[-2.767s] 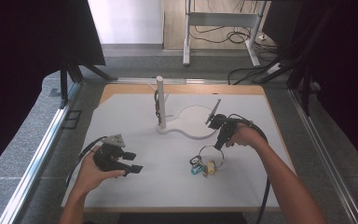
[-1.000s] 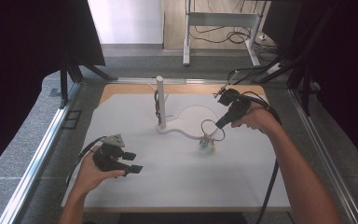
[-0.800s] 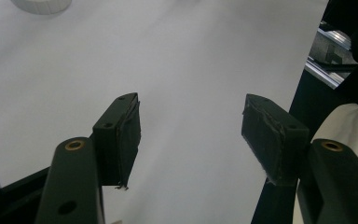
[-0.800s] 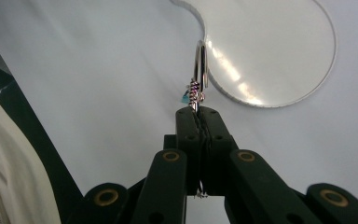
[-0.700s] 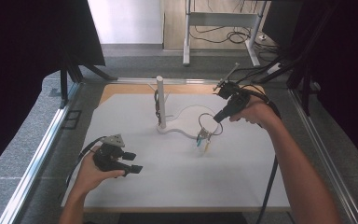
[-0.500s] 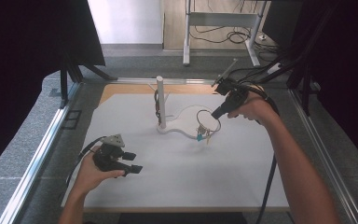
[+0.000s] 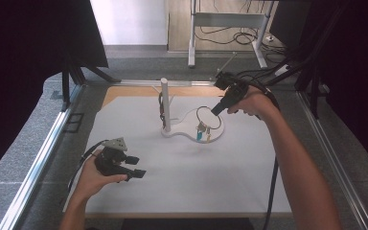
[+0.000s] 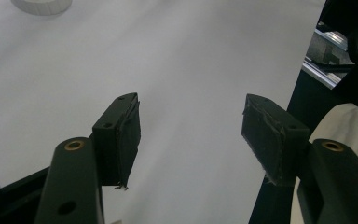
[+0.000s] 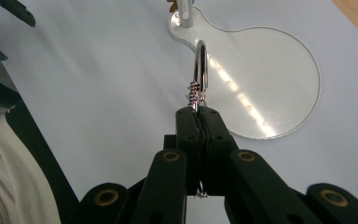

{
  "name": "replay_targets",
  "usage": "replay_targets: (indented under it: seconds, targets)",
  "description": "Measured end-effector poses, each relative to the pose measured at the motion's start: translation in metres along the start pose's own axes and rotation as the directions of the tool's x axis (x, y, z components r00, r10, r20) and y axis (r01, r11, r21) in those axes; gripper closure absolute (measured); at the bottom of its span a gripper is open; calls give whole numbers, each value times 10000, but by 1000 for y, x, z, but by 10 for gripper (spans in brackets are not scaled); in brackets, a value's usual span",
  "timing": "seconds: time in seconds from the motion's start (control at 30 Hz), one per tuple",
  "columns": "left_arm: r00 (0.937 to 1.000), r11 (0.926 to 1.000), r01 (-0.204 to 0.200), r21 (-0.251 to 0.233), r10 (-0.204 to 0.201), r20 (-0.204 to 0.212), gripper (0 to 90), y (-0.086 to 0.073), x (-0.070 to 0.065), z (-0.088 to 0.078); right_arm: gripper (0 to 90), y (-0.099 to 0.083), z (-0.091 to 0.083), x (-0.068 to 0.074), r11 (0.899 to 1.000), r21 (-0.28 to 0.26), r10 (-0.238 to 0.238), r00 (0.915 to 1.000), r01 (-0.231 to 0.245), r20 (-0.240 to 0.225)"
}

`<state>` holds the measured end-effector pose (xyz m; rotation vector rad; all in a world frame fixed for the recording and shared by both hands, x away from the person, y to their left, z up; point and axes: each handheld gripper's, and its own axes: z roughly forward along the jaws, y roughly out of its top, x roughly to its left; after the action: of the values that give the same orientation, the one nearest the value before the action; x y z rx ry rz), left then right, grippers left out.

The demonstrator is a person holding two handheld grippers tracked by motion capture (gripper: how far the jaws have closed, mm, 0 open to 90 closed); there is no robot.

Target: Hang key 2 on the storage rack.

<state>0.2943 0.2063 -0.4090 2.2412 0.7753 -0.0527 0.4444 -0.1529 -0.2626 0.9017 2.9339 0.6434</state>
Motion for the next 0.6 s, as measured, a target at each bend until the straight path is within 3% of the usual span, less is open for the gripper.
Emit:
replay_targets:
  seconds: [0.6]
  targets:
    - [10000, 10000, -19, 34, 18, 29, 377, 0, 0, 0, 883, 17, 4, -8, 9999, 27, 135, 9999, -135, 70]
